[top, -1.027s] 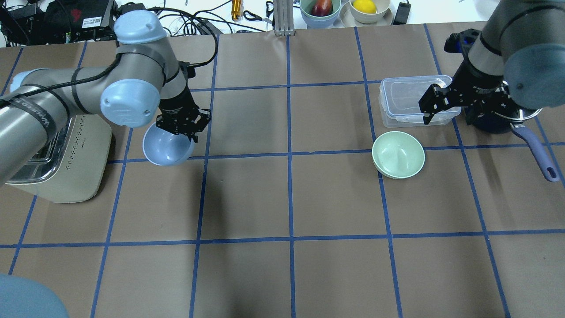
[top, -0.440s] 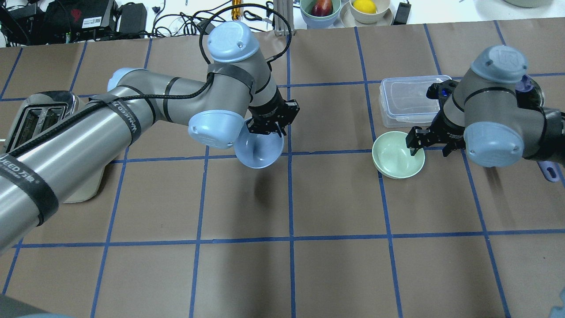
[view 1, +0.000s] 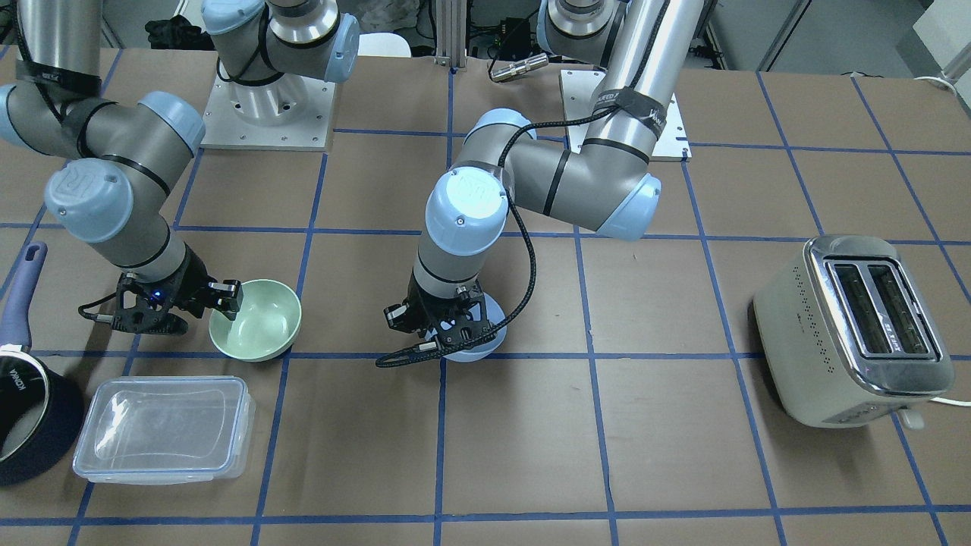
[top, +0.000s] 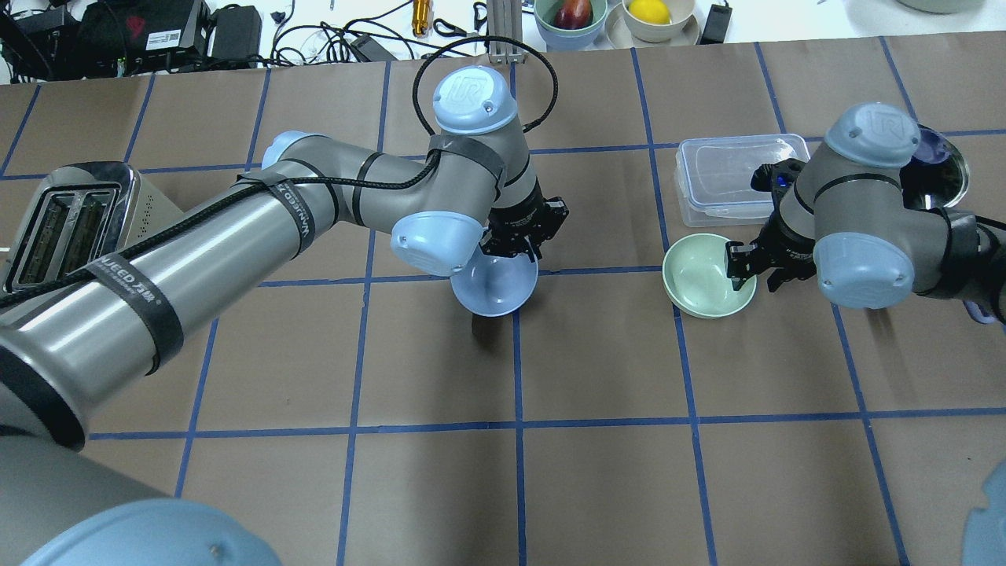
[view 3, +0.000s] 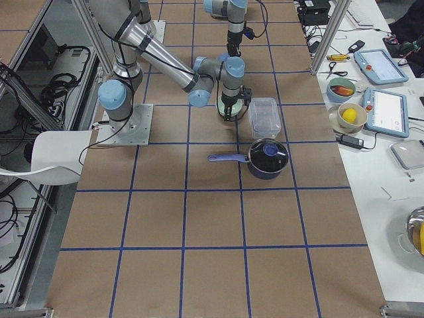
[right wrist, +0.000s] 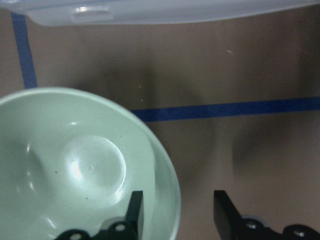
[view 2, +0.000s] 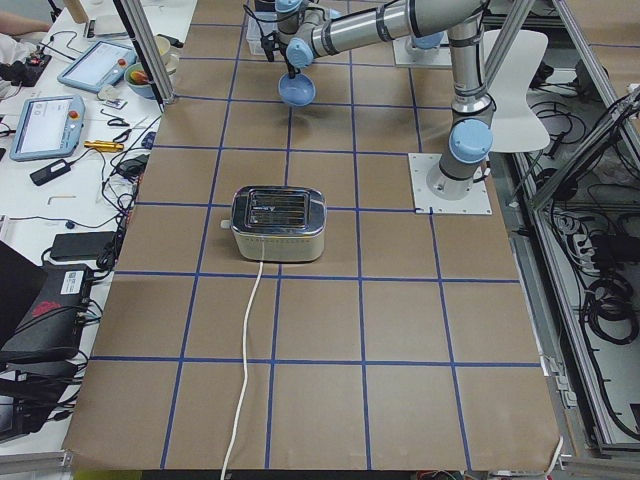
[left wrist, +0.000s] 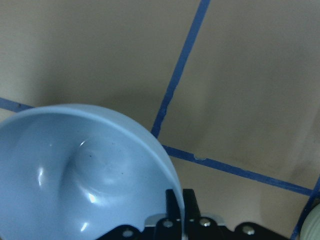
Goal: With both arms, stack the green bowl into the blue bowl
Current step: 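Carry the blue bowl to center with left gripper while right grasps green bowl, then set the blue bowl down and open the left gripper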
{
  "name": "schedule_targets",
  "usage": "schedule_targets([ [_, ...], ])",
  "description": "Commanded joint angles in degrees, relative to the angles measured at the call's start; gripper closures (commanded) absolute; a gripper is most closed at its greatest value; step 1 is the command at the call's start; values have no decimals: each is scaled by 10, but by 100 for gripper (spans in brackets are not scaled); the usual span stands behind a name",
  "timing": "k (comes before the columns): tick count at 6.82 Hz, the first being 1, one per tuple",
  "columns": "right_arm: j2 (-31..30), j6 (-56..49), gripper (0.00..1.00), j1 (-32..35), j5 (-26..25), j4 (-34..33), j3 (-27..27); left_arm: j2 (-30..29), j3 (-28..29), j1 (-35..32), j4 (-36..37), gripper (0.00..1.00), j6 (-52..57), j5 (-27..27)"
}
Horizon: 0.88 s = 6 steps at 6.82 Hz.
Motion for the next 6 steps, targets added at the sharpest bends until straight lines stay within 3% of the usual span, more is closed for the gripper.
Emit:
schedule_targets([
  [1, 3, 0, 100, 0, 1, -1, -1, -20, 23, -6, -1, 33, -6, -1],
  [2, 3, -1, 100, 0, 1, 0, -3, -11, 28, -7, -3, 0, -4, 0],
  [3, -2, -1, 100, 0, 1, 3, -4, 2, 37, -6, -9, 0, 7, 7],
  [4, -6, -1, 100, -1, 2, 6, -7, 28, 40, 8, -37, 0, 73, 57],
  [5, -18, 10, 100, 3, 15, 12, -13, 62, 47, 43, -110, 0, 167, 109],
  [6, -27, 26, 100, 10, 45, 53, -36, 98, 47, 95, -166, 0, 253, 117],
])
